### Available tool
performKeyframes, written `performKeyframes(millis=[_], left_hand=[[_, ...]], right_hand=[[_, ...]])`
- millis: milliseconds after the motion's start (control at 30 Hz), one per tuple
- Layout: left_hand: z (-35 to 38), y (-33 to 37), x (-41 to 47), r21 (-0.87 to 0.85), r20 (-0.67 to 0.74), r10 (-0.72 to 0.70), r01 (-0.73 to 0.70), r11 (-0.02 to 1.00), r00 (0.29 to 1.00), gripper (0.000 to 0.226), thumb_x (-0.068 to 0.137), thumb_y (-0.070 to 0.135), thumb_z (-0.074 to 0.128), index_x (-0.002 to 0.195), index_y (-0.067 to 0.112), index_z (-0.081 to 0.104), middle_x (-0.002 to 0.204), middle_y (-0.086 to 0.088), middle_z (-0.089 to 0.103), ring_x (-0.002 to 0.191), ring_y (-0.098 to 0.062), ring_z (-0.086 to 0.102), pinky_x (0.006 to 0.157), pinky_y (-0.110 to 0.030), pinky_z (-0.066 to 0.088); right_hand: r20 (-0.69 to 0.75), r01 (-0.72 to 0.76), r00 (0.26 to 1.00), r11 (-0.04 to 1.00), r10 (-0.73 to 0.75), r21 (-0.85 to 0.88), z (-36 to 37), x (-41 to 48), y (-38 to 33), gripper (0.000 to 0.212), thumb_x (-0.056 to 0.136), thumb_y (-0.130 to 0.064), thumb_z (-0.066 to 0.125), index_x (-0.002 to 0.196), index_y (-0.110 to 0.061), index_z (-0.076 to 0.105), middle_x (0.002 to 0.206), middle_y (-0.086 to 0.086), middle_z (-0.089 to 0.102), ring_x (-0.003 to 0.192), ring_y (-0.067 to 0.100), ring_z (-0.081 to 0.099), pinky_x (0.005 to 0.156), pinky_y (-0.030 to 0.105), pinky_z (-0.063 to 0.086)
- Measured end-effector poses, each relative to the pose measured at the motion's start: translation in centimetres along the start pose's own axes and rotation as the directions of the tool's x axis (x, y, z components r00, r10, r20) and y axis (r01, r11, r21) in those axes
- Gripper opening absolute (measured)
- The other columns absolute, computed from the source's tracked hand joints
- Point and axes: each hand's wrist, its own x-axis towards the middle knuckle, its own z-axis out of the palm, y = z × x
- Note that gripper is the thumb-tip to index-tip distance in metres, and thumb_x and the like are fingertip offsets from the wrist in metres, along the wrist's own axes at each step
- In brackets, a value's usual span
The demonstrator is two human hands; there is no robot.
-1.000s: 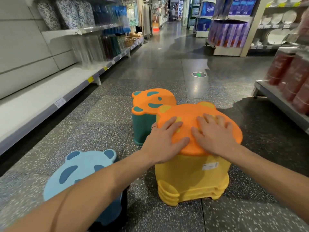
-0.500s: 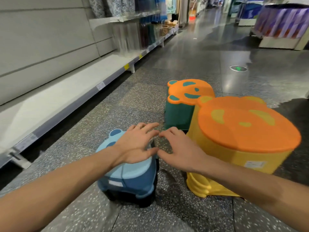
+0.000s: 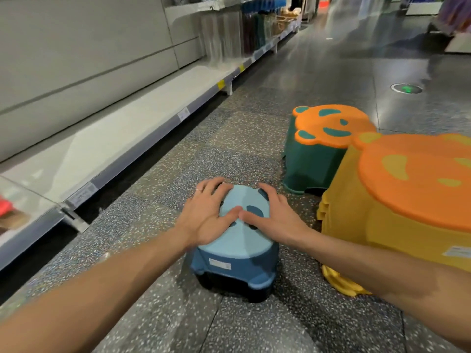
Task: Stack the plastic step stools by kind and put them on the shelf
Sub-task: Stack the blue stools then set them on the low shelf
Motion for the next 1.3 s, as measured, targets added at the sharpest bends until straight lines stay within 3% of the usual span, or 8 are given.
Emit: performKeyframes(millis=[167, 300, 433, 633, 800, 1033, 1167, 1300], left_hand=[[0.1, -0.8, 0.5, -0.185, 0.032, -0.3, 0.3, 0.936, 0.954, 0.085, 0.079, 0.084, 0.056, 0.152, 0.049, 0.03, 0.146, 0.006, 0.049, 0.128, -0.025, 0.056, 0.106, -0.046, 0.046], [-0.1, -1.0, 0.4, -0.086, 0.12, -0.184, 0.195, 0.977, 0.976, 0.089, 0.076, 0.092, 0.051, 0.154, 0.064, 0.02, 0.147, 0.001, 0.046, 0.128, -0.031, 0.057, 0.104, -0.045, 0.047], [-0.3, -1.0, 0.2, -0.12, 0.051, -0.15, 0.155, 0.981, 0.987, 0.093, 0.068, 0.092, 0.058, 0.151, 0.062, 0.028, 0.145, 0.006, 0.044, 0.124, -0.026, 0.058, 0.1, -0.042, 0.049], [-0.7, -0.6, -1.4, -0.206, -0.221, -0.146, 0.1, 0.973, 0.964, 0.096, 0.066, 0.079, 0.072, 0.15, 0.053, 0.032, 0.152, 0.009, 0.034, 0.113, -0.021, 0.064, 0.097, -0.042, 0.053], [-0.6, -0.7, -3.6, -0.062, -0.352, -0.017, -0.005, 0.998, 0.936, 0.097, 0.074, 0.078, 0.065, 0.157, 0.042, 0.032, 0.152, 0.006, 0.036, 0.092, -0.021, 0.069, 0.074, -0.037, 0.059], [-4.3, 0.4, -0.3, 0.408, -0.136, 0.261, -0.185, 0.894, 0.956, 0.087, 0.086, 0.089, 0.032, 0.15, 0.032, 0.049, 0.155, -0.005, 0.048, 0.145, -0.042, 0.038, 0.113, -0.058, 0.032], [-5.3, 1.8, -0.1, 0.342, 0.178, 0.43, -0.466, 0.816, 0.885, 0.086, 0.087, 0.086, 0.032, 0.151, 0.03, 0.045, 0.138, 0.002, 0.058, 0.116, -0.025, 0.062, 0.096, -0.045, 0.047], [-4.7, 2.6, -3.2, 0.414, 0.085, 0.386, -0.385, 0.825, 0.919, 0.081, 0.087, 0.089, 0.03, 0.136, 0.028, 0.051, 0.106, 0.002, 0.064, 0.088, -0.026, 0.066, 0.083, -0.043, 0.049]], right_hand=[[-0.17, -0.052, 0.98, 0.958, 0.103, 0.284, 1.8, 0.4, 1.7, 0.105, 0.061, -0.071, 0.077, 0.15, -0.044, 0.027, 0.144, -0.004, 0.051, 0.124, 0.018, 0.056, 0.103, 0.046, 0.05], [-0.125, 0.088, 0.99, 0.986, -0.071, 0.141, 1.5, -0.3, 1.8, 0.102, 0.078, -0.059, 0.078, 0.158, -0.048, 0.017, 0.146, -0.013, 0.032, 0.127, 0.01, 0.042, 0.101, 0.032, 0.041], [-0.145, 0.198, 0.971, 0.979, -0.188, 0.054, 1.3, -0.6, 1.9, 0.083, 0.081, -0.059, 0.075, 0.152, -0.052, 0.031, 0.138, -0.008, 0.03, 0.123, 0.013, 0.047, 0.09, 0.024, 0.04], [-0.198, 0.357, 0.916, 0.934, -0.348, 0.012, 0.9, 0.3, 0.9, 0.083, 0.078, -0.058, 0.074, 0.151, -0.053, 0.033, 0.144, -0.01, 0.029, 0.128, 0.013, 0.046, 0.103, 0.039, 0.047], [-0.189, 0.451, 0.868, 0.889, -0.458, -0.083, 0.7, -0.8, 0.8, 0.088, 0.079, -0.048, 0.08, 0.153, -0.05, 0.033, 0.155, -0.012, 0.021, 0.13, 0.013, 0.045, 0.099, 0.043, 0.052], [-0.21, 0.508, 0.812, 0.836, -0.545, -0.205, 2.1, -3.8, 0.2, 0.093, 0.075, -0.058, 0.077, 0.154, -0.04, 0.03, 0.162, -0.006, 0.02, 0.142, 0.02, 0.038, 0.092, 0.052, 0.054], [-0.228, 0.575, 0.762, 0.796, -0.606, -0.189, 2.1, -5.3, 0.4, 0.085, 0.087, -0.061, 0.059, 0.156, -0.023, 0.029, 0.156, -0.004, 0.034, 0.14, 0.018, 0.041, 0.101, 0.044, 0.047], [-0.228, 0.603, 0.742, 0.776, -0.631, -0.186, -0.1, -3.5, -0.3, 0.07, 0.099, -0.067, 0.023, 0.14, -0.019, 0.053, 0.127, -0.005, 0.057, 0.118, 0.016, 0.053, 0.1, 0.045, 0.041]])
